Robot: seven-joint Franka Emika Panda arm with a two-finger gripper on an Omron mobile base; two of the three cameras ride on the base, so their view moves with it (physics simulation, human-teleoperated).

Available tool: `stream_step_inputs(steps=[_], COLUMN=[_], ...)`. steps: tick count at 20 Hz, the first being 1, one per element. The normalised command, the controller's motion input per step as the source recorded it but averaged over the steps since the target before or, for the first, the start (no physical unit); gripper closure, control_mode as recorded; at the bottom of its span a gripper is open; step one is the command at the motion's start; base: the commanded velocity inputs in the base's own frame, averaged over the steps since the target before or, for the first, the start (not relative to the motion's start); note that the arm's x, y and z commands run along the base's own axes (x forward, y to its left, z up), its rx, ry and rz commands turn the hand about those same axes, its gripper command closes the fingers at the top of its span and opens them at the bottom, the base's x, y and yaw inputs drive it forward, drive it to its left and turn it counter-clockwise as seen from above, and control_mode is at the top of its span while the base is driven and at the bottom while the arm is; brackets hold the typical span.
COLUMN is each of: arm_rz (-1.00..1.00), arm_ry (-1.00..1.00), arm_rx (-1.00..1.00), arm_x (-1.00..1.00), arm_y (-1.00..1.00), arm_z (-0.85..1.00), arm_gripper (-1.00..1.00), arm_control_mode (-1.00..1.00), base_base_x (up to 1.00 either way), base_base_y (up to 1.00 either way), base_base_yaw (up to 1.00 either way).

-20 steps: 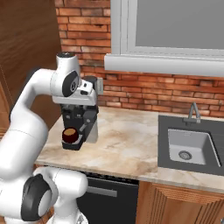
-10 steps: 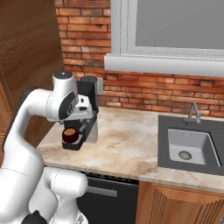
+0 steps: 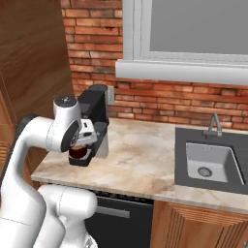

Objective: Pick up the brewed coffee from the coffee machine and place it next to the breakfast plate on the dining counter.

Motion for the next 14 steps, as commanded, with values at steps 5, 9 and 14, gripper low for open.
stream_step_inputs(steps=[5, 9, 14], arm_rz=[0.10, 0.05, 0.00], arm_ry=[-0.06, -0.13, -0.06], arm_rx=[0.00, 0.00, 0.00], arm_x=[-0.04, 0.00, 0.06], arm_y=[0.11, 0.01, 0.00], arm_z=[-0.35, -0.29, -0.15], arm_gripper=[-1.00, -1.00, -1.00], arm_control_mode=[-1.00, -1.00, -1.00], base_base_x=[0.00, 0.00, 0.00], base_base_y=[0.00, 0.00, 0.00], base_base_yaw=[0.00, 0.00, 0.00])
